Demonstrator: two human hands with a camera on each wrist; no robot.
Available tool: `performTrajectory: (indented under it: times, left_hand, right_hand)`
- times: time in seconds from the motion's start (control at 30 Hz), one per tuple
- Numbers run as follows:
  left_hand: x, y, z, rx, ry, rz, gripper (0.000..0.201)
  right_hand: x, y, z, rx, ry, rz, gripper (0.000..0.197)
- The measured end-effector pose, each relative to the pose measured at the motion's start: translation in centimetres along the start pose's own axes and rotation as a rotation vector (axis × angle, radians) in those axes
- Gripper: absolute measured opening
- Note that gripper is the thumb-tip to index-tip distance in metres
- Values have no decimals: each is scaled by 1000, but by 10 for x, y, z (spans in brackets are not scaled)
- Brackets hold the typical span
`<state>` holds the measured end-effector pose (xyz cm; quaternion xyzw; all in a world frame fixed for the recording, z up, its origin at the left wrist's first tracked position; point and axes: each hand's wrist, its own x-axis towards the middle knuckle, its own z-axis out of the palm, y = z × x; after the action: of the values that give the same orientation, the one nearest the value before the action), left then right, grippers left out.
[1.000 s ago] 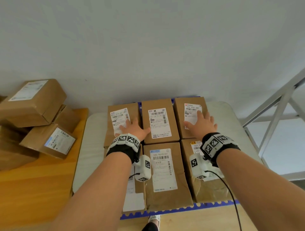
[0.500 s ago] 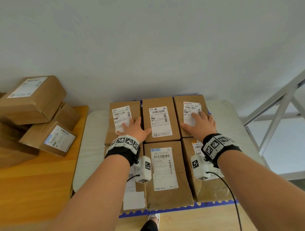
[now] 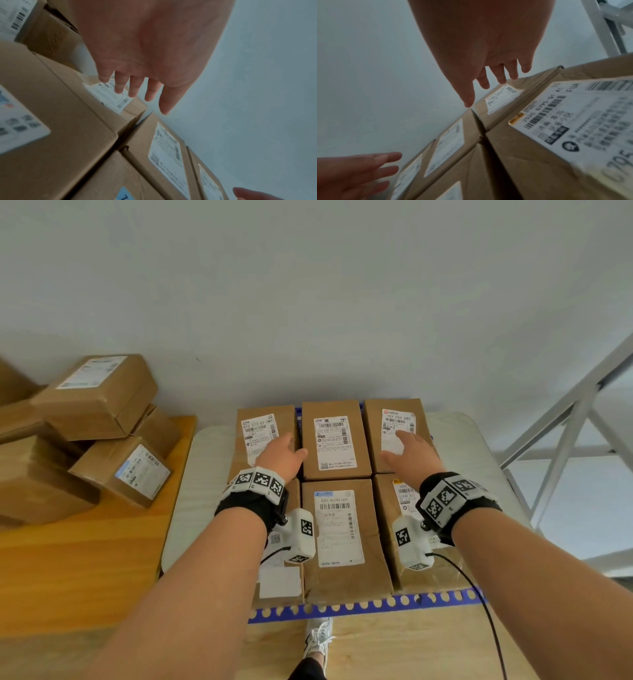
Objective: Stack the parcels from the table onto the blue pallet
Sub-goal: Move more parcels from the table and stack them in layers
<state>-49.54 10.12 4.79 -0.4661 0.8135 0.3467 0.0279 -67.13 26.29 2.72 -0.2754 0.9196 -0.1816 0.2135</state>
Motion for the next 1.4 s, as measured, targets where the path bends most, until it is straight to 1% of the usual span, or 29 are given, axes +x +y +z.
performTrajectory:
  times: [0.13, 0.27, 0.4, 0.43, 0.5, 0.6, 0.67, 0.83, 0.93, 1.0, 1.1, 1.2, 1.3, 1.4]
  left_hand:
    - [-37, -6, -11, -99, 80, 22, 56]
    - [-84, -20, -22, -120, 168, 48, 53]
    - [-131, -41, -40, -125, 233, 50, 41]
    - [-140, -49, -45, -113, 238, 31, 39]
    - [-155, -68, -56, -95, 254, -4, 43]
    - [-171, -98, -73, -109, 275, -48, 53]
    - [-180, -116, -86, -129, 294, -71, 54]
    - [-194, -176, -121, -192, 365, -91, 47]
    - [-204, -220, -148, -191, 369, -140, 53]
    - [-209, -253, -169, -205, 378, -174, 58]
    - [-216, -305, -204, -220, 404, -216, 58]
    - [-225, -355, -238, -194, 423, -244, 57]
    - [-233, -400, -273, -190, 429, -253, 57]
    - [-237, -439, -306, -196, 465, -254, 56]
  right_hand:
    - [-36, -21, -7, 66, 5, -78, 63]
    - [-73, -48, -7, 73, -8, -194, 62]
    - [-114, -78, -1, 95, -31, -304, 57]
    - [-123, -86, 1, 92, -41, -335, 55]
    - [-141, -104, 5, 76, -64, -387, 52]
    - [-162, -132, 14, 88, -108, -448, 53]
    - [-173, -152, 22, 110, -143, -478, 53]
    - [-195, -215, 51, 123, -187, -547, 52]
    - [-208, -257, 79, 124, -207, -551, 51]
    - [-218, -290, 100, 103, -207, -574, 52]
    - [-234, -342, 134, 89, -210, -625, 52]
    - [-250, -388, 170, 82, -243, -648, 53]
    - [-266, -430, 198, 98, -256, -660, 53]
    - [-278, -469, 223, 99, -275, -675, 53]
